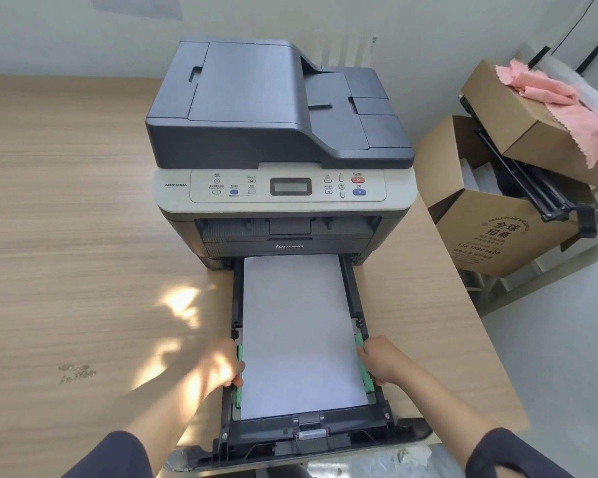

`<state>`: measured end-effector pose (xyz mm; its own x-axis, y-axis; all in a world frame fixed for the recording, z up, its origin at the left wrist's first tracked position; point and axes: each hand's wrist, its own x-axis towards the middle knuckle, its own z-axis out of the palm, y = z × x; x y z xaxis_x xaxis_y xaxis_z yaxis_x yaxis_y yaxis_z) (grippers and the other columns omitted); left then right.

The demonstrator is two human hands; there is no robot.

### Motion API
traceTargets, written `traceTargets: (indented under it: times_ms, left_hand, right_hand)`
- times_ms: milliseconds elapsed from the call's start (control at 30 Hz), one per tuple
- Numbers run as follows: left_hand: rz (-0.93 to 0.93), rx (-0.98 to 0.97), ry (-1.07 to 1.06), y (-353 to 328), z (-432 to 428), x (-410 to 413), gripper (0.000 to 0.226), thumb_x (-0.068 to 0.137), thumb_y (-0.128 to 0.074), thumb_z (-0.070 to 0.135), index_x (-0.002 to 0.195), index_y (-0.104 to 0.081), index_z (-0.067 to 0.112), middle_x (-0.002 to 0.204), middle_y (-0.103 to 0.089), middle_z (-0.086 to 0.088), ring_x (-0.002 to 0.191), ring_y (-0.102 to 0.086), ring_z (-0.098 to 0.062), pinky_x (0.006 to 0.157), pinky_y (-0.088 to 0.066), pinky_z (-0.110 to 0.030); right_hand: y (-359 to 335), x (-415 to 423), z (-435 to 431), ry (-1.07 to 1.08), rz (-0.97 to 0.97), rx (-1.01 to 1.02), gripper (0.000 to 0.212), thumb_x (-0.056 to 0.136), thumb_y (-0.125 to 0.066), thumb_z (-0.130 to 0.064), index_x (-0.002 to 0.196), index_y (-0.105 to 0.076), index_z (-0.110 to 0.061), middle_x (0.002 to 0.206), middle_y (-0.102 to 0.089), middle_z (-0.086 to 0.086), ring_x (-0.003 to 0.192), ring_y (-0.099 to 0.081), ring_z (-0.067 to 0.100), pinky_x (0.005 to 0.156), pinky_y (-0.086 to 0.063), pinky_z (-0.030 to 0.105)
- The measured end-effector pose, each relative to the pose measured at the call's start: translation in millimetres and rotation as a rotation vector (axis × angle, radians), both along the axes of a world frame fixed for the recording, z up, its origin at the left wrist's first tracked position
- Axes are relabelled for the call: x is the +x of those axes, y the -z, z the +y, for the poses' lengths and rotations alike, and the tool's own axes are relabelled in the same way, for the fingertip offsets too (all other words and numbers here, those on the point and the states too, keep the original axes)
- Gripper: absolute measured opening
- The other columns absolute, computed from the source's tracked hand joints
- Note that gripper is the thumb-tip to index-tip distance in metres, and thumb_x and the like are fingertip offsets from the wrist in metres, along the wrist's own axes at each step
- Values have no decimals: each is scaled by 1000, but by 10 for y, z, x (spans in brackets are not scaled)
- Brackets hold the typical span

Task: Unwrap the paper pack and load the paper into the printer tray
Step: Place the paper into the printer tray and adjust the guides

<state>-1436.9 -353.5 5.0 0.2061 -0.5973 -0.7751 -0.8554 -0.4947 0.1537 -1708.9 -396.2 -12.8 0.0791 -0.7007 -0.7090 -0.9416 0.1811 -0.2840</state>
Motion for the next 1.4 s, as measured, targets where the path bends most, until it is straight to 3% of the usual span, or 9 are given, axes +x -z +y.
traceTargets:
  times_ms: [267,367,467,633,700,800,967,1167,1400]
  left_hand:
    - [91,-63,51,-26,27,84,49,90,-45,17,43,-59,18,17,-43,7,15,-33,-5,24,-26,-10]
    - [201,-161,-19,-86,159,111,36,94,-42,13,65,-65,11,34,-55,6,22,-39,-2,30,-32,-11]
    - [285,-372,13,-119,367,155,20,94,-45,9,95,-64,8,57,-58,7,38,-51,2,44,-38,-6]
    - [403,-443,300,-122,540,70,20,90,-54,14,102,-67,5,72,-62,6,61,-55,3,54,-34,-4]
    - [426,-393,476,-78,542,-22,23,90,-53,25,106,-65,13,94,-66,4,79,-58,1,64,-35,0]
    - [460,-319,563,7,524,-104,23,91,-52,33,108,-60,21,102,-59,9,89,-48,3,76,-36,-4]
    - [382,-331,560,23,337,-112,26,94,-47,25,114,-60,15,115,-64,-4,90,-52,-5,79,-38,-14]
    - [424,-269,587,-13,219,-177,31,92,-50,34,116,-59,18,120,-63,1,106,-56,-12,78,-40,-11]
    - [399,-241,795,-7,306,-260,58,73,-69,48,122,-50,23,123,-52,0,111,-51,-17,96,-45,-36]
  right_hand:
    - [-25,-66,-9,-53,-42,53,46,100,-30,-30,59,-41,-15,56,-52,4,43,-49,11,51,-45,20]
    - [-62,-173,41,-29,-108,51,37,99,-34,-29,82,-55,-4,73,-59,10,46,-52,12,47,-45,19]
    - [-95,-313,182,-162,-125,-215,22,95,-45,-21,110,-57,-11,81,-59,-1,61,-52,9,57,-44,19]
    - [-314,-207,463,-515,-283,-152,15,90,-53,-30,102,-60,-25,87,-57,-10,73,-52,2,76,-46,21]
    - [-383,-78,554,-675,-347,-64,21,86,-57,-39,101,-59,-25,98,-59,-4,84,-55,9,78,-45,25]
    - [-433,32,641,-793,-371,28,36,80,-62,-50,105,-53,-26,114,-47,-3,88,-54,13,75,-42,30]
    - [-434,115,595,-931,-298,-32,30,82,-64,-25,108,-53,-17,117,-48,8,102,-52,26,77,-44,36]
    - [-413,194,484,-919,-303,-3,27,77,-70,-23,99,-56,-15,107,-55,7,92,-54,21,68,-41,29]
    - [-375,225,274,-812,-326,-52,26,77,-72,-19,99,-62,-10,105,-61,10,95,-58,21,71,-40,23]
